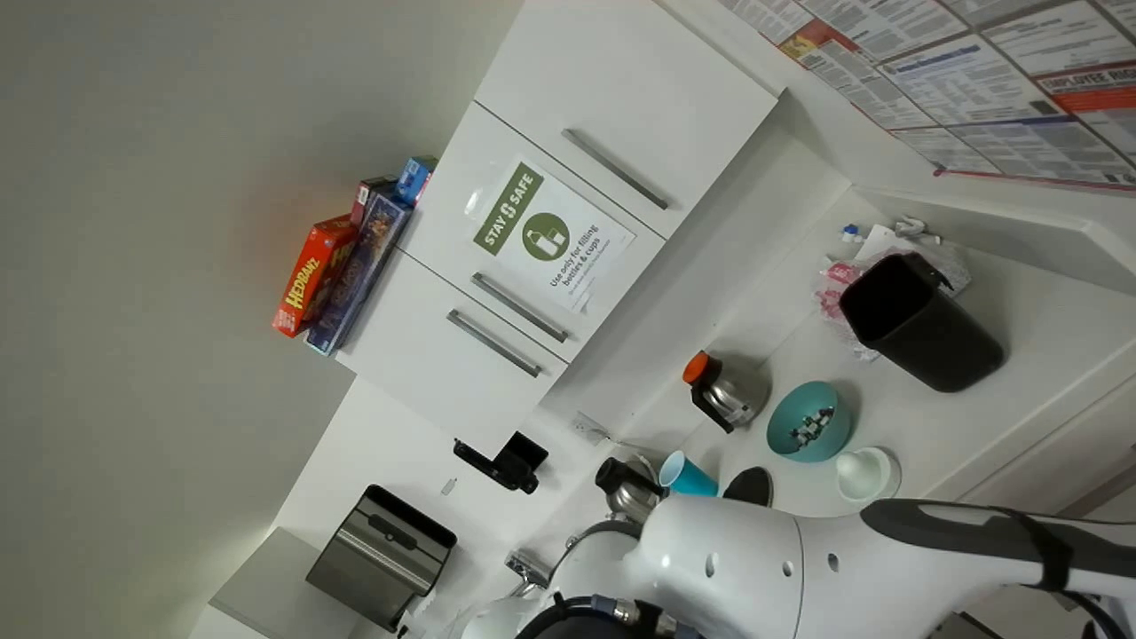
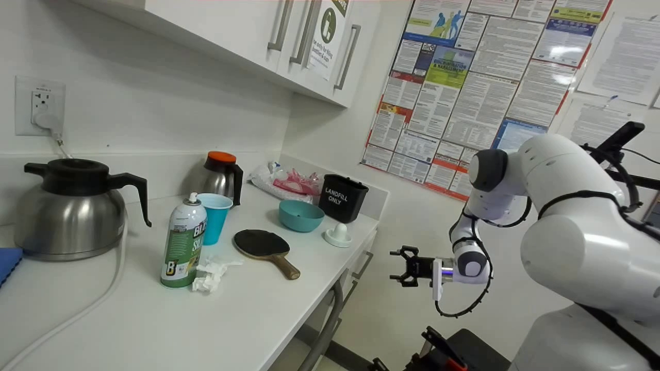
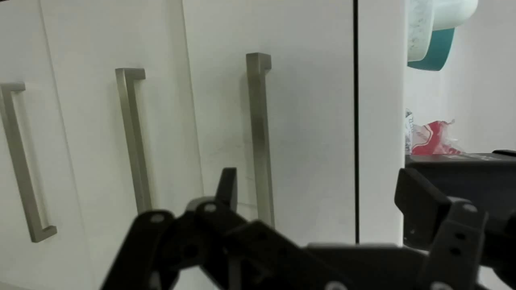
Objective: Open the top right drawer, put the white lid inside then close it
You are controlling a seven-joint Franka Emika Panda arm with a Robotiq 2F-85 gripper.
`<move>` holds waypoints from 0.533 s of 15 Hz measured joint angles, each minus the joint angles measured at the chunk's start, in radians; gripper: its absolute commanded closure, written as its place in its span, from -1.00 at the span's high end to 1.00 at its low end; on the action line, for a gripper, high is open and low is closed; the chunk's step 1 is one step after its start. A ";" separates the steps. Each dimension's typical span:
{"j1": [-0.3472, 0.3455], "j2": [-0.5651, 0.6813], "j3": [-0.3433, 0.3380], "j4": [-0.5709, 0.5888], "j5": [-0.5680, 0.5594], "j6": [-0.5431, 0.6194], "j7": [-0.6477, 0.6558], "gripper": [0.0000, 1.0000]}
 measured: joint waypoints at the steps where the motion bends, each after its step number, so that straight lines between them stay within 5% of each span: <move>1: -0.004 0.028 0.005 0.021 0.014 0.000 0.000 1.00; 8: -0.038 0.208 0.052 0.200 0.035 -0.021 0.000 1.00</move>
